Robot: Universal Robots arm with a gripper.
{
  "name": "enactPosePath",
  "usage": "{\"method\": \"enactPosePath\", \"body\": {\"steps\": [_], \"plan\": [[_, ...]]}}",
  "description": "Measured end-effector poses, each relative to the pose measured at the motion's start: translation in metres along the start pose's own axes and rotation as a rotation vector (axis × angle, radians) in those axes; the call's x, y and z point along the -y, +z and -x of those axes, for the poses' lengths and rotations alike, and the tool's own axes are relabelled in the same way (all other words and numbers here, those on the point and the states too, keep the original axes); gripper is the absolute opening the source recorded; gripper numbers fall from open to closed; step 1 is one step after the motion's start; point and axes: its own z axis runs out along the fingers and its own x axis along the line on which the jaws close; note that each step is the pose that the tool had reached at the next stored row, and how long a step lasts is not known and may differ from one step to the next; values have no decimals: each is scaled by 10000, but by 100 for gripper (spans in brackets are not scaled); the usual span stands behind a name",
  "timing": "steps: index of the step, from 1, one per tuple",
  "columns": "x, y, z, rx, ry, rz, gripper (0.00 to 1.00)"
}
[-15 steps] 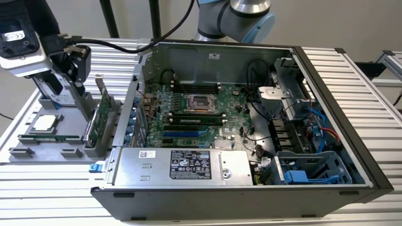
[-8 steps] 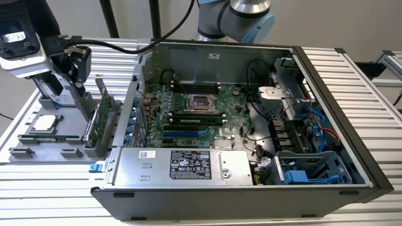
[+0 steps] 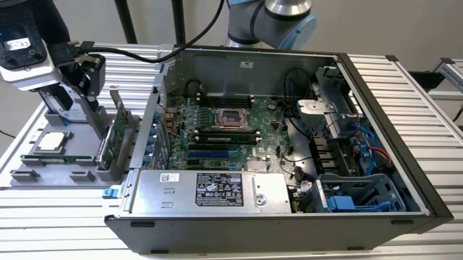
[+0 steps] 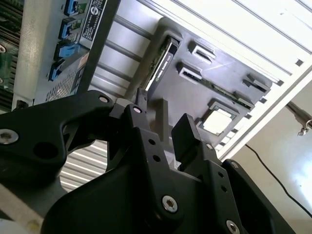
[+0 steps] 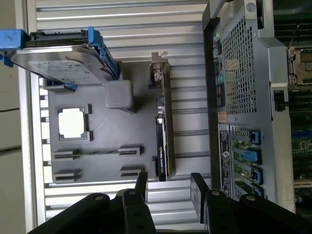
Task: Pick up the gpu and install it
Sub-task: 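Pick up the gpu and move the gpu toward the slot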
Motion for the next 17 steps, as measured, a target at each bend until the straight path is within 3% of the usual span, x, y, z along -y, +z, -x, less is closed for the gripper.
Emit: {"method": "enactPosePath", "body": {"steps": [17], "plan": [[3, 34, 0, 1, -2, -13, 100]]}}
